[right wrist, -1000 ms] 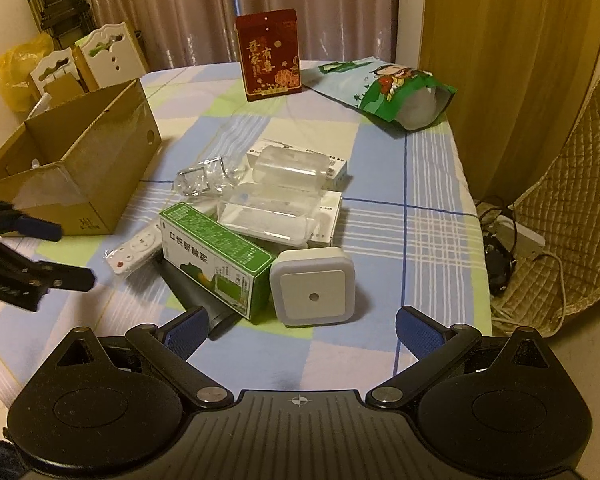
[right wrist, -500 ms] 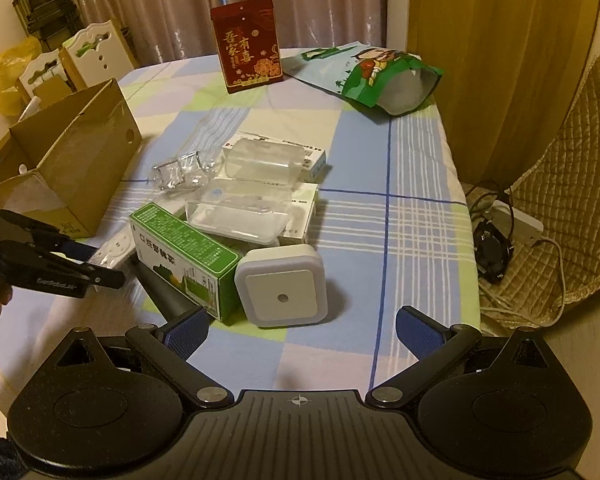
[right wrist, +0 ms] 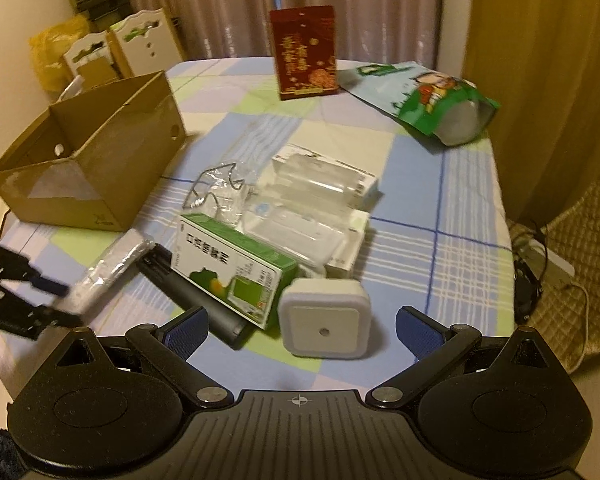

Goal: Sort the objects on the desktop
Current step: 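Grasp the wrapped white remote with the left tool while the right tool grasps the green medicine box, then carry the white remote and green medicine box over the cardboard box with both tools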

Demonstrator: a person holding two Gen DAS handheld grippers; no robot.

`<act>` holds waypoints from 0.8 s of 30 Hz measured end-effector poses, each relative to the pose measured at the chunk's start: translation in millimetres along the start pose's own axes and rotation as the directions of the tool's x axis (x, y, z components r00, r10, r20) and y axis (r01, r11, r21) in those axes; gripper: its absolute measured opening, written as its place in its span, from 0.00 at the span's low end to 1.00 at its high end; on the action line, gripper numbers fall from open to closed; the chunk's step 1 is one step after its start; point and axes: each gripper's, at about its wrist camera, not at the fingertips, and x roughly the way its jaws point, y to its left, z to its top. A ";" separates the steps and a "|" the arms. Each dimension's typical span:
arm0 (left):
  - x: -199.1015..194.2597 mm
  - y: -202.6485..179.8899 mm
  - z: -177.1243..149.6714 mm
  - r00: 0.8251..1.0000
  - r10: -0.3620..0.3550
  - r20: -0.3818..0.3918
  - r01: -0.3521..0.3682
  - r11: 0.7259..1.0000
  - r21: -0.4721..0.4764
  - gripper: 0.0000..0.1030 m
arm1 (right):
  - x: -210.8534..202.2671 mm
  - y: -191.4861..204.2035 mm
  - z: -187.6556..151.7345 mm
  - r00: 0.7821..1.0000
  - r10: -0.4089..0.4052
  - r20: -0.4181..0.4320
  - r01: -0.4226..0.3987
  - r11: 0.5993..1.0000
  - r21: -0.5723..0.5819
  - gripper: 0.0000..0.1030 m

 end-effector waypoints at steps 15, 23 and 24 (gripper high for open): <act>8.1 1.1 12.4 0.998 0.050 0.030 -0.049 0.998 -0.041 0.33 | 20.7 26.0 16.3 0.991 0.137 0.003 -0.127 0.932 -0.338 0.86; -14.7 11.8 -11.5 0.993 0.112 0.046 -0.106 0.988 -0.113 0.33 | 60.9 33.9 36.0 0.972 0.223 -0.080 -0.231 0.817 -0.529 0.64; -17.7 13.8 -13.8 0.992 0.117 0.049 -0.110 0.986 -0.127 0.33 | 63.2 34.0 38.2 0.965 0.243 -0.096 -0.255 0.796 -0.549 0.64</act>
